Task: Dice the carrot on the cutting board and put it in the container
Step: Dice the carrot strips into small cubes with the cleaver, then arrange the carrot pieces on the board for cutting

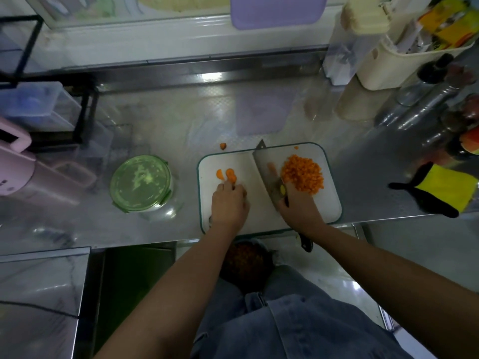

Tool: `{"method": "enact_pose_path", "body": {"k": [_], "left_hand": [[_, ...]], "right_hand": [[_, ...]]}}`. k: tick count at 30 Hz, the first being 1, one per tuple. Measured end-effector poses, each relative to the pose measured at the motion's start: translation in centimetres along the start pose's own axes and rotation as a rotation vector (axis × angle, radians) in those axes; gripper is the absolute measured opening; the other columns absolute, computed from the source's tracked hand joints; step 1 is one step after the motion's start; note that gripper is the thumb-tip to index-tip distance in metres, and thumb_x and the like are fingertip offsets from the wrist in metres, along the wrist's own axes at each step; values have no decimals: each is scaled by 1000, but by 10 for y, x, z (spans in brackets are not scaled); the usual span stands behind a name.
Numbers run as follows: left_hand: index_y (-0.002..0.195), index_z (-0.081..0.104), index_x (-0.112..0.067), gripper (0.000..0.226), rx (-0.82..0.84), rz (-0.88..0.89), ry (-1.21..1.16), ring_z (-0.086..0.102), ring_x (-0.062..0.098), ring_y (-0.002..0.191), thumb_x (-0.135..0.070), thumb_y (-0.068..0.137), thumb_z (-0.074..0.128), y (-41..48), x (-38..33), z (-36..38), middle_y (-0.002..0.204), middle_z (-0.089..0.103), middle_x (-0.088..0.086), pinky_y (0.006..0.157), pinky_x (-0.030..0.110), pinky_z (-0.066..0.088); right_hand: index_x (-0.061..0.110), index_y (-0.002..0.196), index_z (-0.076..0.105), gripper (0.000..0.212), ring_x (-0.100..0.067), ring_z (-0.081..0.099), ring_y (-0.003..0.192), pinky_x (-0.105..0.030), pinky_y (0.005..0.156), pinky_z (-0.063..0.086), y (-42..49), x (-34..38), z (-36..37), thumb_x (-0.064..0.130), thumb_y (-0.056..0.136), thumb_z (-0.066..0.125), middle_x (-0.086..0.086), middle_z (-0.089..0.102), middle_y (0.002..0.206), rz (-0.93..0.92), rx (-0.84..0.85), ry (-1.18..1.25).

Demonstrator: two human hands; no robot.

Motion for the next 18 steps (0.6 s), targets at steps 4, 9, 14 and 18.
{"method": "enact_pose_path", "body": {"k": [4,9,14,18], "left_hand": [[111,67,-13,24,-19,91,-152,51,30,103,-20,90,57,0,-10,-5,108,58,12,84,37,40],[132,56,-9,44,4,324,-350,51,30,117,-1,89,49,5,-60,-7,130,57,12,97,36,44],[151,17,-6,63,208,412,-237,19,27,145,1,93,41,11,-90,9,159,14,11,116,36,23],[151,18,-3,54,248,329,-95,17,28,145,-8,100,35,18,-91,9,158,19,14,117,34,17]], "right_hand": [[9,87,38,14,-24,44,51,-41,48,37,0,-12,-8,16,94,48,-5,42,60,118,-99,51],[11,94,45,16,-25,56,58,-48,58,54,4,-12,-29,28,95,48,-5,53,70,208,-107,230],[4,127,42,36,-22,54,47,-34,46,50,9,-14,-45,22,97,47,-13,60,79,236,-130,346],[14,98,44,17,-23,55,60,-46,60,53,13,-22,-56,30,95,48,-3,52,75,200,-203,293]]}}
Point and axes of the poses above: each hand's wrist, its own y-axis towards the middle knuckle, its own z-axis out of the palm, x = y × z, the point moved 5 cm from there along y, towards the middle knuckle
